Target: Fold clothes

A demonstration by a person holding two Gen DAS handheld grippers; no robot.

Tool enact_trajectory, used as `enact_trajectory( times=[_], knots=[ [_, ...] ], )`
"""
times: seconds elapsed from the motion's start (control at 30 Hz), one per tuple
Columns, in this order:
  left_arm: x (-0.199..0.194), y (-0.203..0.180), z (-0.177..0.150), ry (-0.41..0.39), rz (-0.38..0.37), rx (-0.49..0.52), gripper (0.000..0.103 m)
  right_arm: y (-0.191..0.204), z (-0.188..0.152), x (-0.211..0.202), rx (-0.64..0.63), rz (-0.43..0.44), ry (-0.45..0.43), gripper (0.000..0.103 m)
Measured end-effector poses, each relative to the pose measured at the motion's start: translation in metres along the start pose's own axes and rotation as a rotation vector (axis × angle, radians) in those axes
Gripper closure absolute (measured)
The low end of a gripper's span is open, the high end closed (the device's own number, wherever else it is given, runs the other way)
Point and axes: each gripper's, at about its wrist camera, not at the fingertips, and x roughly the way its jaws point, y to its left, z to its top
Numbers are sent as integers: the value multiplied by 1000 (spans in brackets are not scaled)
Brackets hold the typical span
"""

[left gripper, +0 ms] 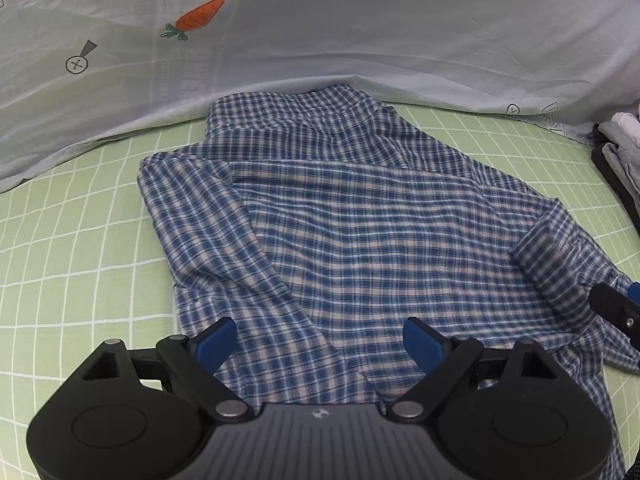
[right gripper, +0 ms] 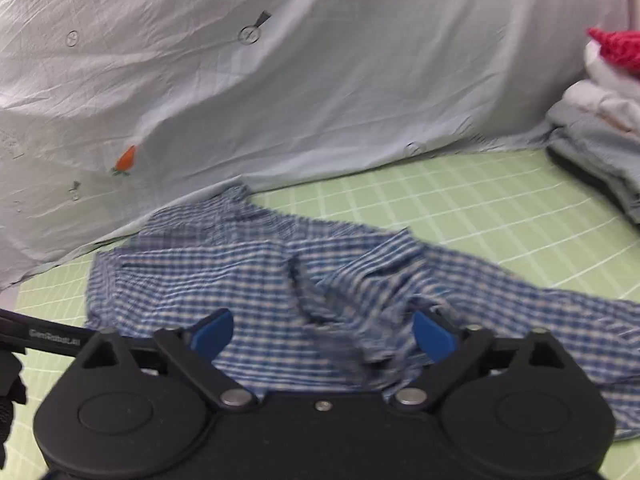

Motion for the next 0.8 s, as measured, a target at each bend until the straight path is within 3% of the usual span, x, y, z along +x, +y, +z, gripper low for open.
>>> enact_trajectory(
  times=[0.07, 0.2, 0.27, 0.47, 0.53, 0.57, 0.6, 0.63, 0.67, 0.7, 0.8],
  knots=[
    [1, -12, 6, -5, -37, 8, 13, -22, -4, 3, 15, -139, -6, 0],
    [8, -38, 16, -9, -130, 47, 13, -74, -25, 22, 103, -307, 82, 0],
    [14, -57, 19, 0, -174, 77, 13, -94, -39, 24, 156, -329, 98, 0],
    [34, -111, 20, 18, -234, 185, 15, -111, -55, 19, 125, -351, 29, 0],
    [44, -122, 17, 40, -218, 202, 24, -111, -59, 19, 121, -353, 2, 0],
    [49, -127, 16, 52, -210, 208, 36, -111, -59, 20, 120, -355, -6, 0],
    [52, -131, 15, 62, -207, 213, 55, -111, -59, 21, 118, -355, -6, 0],
    [53, -132, 13, 63, -200, 211, 67, -112, -58, 21, 117, -353, -6, 0],
    [53, -133, 11, 61, -188, 205, 89, -112, -58, 21, 117, -351, -7, 0],
    [53, -134, 9, 59, -176, 200, 97, -112, -57, 22, 116, -351, -7, 0],
    [43, -128, 4, 39, -180, 147, 101, -112, -57, 23, 115, -351, -7, 0]
  ],
)
